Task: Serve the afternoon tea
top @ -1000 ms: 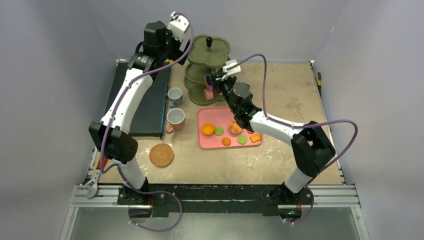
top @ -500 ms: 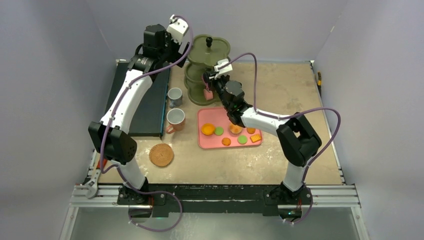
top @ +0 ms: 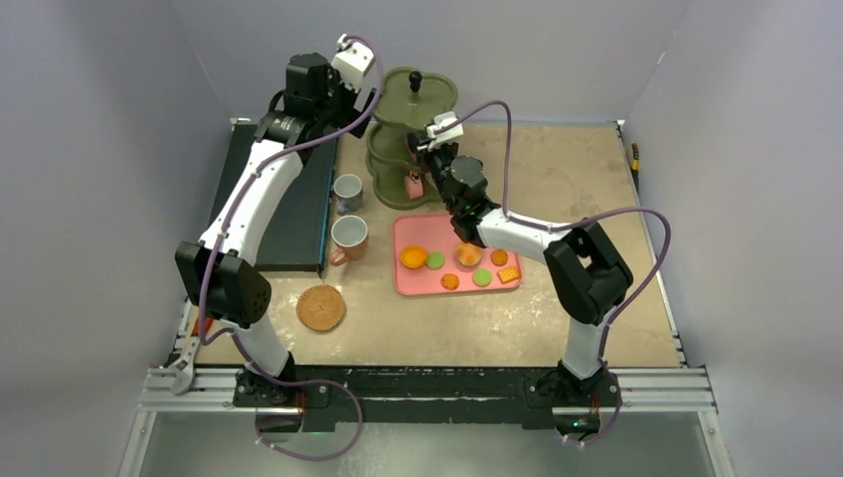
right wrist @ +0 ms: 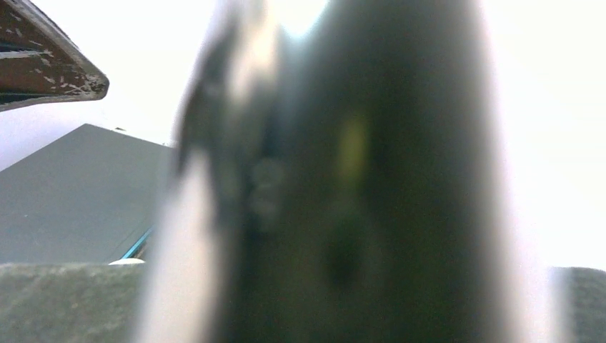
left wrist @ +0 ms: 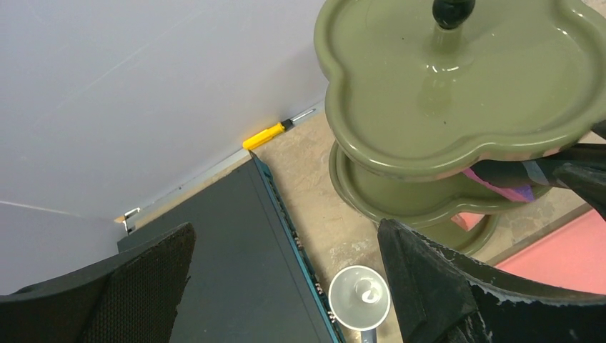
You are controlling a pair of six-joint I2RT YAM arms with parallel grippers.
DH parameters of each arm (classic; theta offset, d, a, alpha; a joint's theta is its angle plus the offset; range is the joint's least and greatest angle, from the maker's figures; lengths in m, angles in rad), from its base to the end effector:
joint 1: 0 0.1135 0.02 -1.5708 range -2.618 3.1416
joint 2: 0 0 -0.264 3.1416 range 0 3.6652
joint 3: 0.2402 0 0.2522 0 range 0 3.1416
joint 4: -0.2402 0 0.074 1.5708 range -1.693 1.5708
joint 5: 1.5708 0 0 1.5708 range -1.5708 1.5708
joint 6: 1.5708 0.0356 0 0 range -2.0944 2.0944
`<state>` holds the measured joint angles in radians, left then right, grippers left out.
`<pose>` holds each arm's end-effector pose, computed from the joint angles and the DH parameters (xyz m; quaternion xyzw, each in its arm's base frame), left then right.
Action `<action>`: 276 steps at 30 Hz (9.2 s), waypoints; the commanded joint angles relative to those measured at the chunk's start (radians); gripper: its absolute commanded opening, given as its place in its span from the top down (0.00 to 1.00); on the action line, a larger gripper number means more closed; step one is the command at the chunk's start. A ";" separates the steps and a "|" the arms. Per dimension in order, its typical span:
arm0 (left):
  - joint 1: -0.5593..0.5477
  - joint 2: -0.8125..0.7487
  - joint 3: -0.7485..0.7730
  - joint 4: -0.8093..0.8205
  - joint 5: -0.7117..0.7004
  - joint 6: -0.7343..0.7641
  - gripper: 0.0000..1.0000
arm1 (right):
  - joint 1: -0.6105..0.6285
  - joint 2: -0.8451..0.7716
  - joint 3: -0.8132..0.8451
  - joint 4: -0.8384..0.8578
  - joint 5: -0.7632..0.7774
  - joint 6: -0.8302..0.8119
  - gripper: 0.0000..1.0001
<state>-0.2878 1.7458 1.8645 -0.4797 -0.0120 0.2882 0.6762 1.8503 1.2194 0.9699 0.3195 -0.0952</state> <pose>0.3881 -0.1144 0.4233 0.2304 0.7896 0.0050 0.5687 0.3406 0.2589 0.3071 -0.0943 0.5773 0.1428 0.7984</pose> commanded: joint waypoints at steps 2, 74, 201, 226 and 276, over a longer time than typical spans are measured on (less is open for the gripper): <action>0.011 -0.051 -0.010 0.036 0.025 -0.014 0.01 | -0.014 0.040 0.056 0.109 -0.039 -0.028 0.71; 0.041 0.744 0.592 0.766 1.061 -0.463 0.63 | -0.035 -0.565 -0.509 0.102 -0.100 0.141 0.46; -0.118 0.244 0.216 0.398 0.088 -0.333 0.04 | -0.003 -0.633 -0.571 -0.479 0.168 0.335 0.44; 0.054 0.026 0.142 -0.230 0.157 -0.113 0.01 | 0.025 -0.544 -0.635 -0.440 0.053 0.338 0.37; 0.095 -0.120 -0.034 -0.086 0.137 -0.126 0.01 | 0.085 -0.035 -0.027 0.121 -0.072 -0.384 0.55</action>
<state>-0.2050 1.6752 1.8389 -0.6064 0.1223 0.1516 0.7593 1.8000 1.1252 0.9874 0.2749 -0.4175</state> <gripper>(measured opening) 0.993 0.446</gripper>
